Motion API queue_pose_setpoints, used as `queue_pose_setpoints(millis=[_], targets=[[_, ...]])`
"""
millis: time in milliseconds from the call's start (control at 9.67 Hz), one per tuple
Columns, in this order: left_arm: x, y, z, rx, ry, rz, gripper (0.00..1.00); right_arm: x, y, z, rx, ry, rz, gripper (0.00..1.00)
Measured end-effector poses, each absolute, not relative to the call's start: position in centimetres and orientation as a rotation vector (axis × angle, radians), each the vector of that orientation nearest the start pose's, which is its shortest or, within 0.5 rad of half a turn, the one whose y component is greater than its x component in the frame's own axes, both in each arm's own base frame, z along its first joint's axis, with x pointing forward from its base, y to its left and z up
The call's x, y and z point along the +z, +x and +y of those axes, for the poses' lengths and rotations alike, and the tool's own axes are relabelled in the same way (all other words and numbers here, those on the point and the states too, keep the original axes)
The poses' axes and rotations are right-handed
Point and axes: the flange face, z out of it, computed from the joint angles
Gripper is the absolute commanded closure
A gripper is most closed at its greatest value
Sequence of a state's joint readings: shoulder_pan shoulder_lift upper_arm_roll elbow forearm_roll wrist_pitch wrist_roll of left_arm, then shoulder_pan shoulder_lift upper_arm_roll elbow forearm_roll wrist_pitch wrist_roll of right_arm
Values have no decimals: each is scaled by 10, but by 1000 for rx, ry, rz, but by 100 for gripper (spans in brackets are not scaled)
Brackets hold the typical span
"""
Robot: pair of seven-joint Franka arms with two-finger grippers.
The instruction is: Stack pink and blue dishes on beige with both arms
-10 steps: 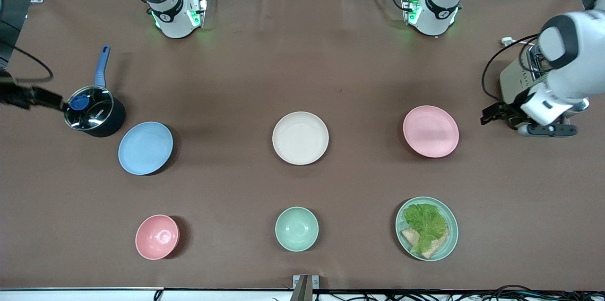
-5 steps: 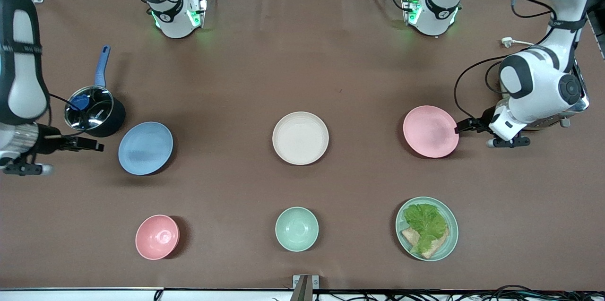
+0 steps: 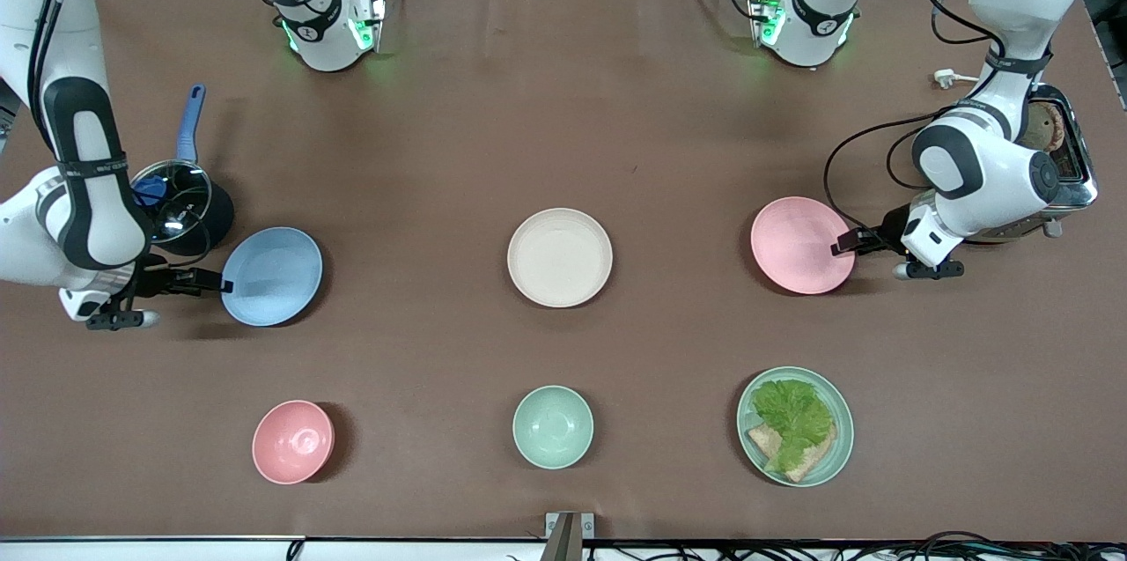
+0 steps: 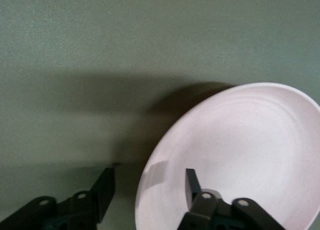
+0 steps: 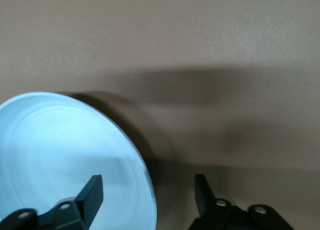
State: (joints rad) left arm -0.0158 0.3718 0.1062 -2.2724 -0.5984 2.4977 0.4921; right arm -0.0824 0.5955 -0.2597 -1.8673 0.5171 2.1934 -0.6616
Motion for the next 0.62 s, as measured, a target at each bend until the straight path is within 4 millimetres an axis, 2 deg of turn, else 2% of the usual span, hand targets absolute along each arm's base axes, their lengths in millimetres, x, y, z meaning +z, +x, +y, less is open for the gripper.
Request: queue_pose_setpoints(millis=[103,207,310,414,517,621], targets=[[180,516,52,72,-3442,-172,95,183,582,-183,127,-2818,28,64],[181,517,52,65,-3441,-168,100,182,581,-183,130,-2815,33,89],[183,519,51,55,-3441,-158,100,182,580,-184,127,-2811,42,99],[189,523,48,28,-3445,-133,100,182,580,-186,119,-2805,57,99],[203,530,43,-20,-3449,-108,100,183,580,-187,115,-2804,64,99],[223,537,30,-80,-3458,-60,100,186,582,-189,102,-2803,69,99]])
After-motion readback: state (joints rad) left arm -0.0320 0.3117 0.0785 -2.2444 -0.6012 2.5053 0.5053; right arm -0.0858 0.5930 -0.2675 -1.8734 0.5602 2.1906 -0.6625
